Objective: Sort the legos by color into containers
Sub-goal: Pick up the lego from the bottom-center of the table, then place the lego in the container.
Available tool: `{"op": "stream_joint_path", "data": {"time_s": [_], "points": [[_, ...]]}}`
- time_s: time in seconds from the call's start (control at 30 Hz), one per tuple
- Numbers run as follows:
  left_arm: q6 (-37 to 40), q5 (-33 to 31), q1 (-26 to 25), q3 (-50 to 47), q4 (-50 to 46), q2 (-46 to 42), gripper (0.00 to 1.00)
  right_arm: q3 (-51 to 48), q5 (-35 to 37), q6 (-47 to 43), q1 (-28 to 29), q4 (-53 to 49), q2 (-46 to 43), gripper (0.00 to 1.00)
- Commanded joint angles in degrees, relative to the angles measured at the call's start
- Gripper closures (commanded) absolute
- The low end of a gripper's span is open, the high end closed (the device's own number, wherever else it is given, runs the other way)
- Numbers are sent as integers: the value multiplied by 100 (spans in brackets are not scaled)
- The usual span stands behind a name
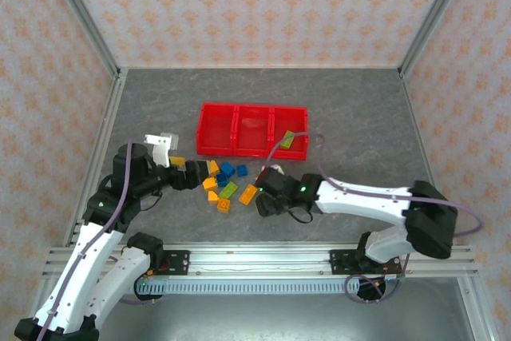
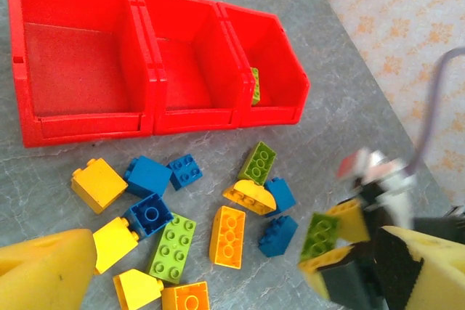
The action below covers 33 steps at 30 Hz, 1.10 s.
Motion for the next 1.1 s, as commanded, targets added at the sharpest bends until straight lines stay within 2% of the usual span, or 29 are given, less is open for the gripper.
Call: {"op": "stream_joint_path", "data": {"time_s": [0.0,0.1,0.2,0.3,0.4,0.53,0.7,0.8,0.87,1.07], "points": [[15,-75,-28,-1,-115,207,1,565,202,84,-562,-169,-425,63],[-10,37,-37,-52,124,312,2,947,168,-101,-1296,0,-421,62],[-45,-106,-63,-38,301,371,2,1421,132,-263,-1951,93,-23,61],[-72,-445,-70,-38,363,538,1,2096,297,-358,-2389,-23,659,61],[-72,-352,-79,-111,502,719,1,2615,244,-462,-2666,80,1291,61],[-123,-256,-81,-319,787,726,1,3237,195,-629,-2891,12,2112,60],[-147,-477,-81,-371,778,878,1,3711,256,-674,-3090,-62,2870,59],[-153,-510,-81,-372,774,901,1,3871,294,-625,-3207,-77,3175,55],[-158,-494,-79,-390,789,860,1,3966,375,-614,-3240,-126,3353,49],[-169,-502,-81,-415,839,791,1,4057,594,-452,-3249,-202,3580,46]]}}
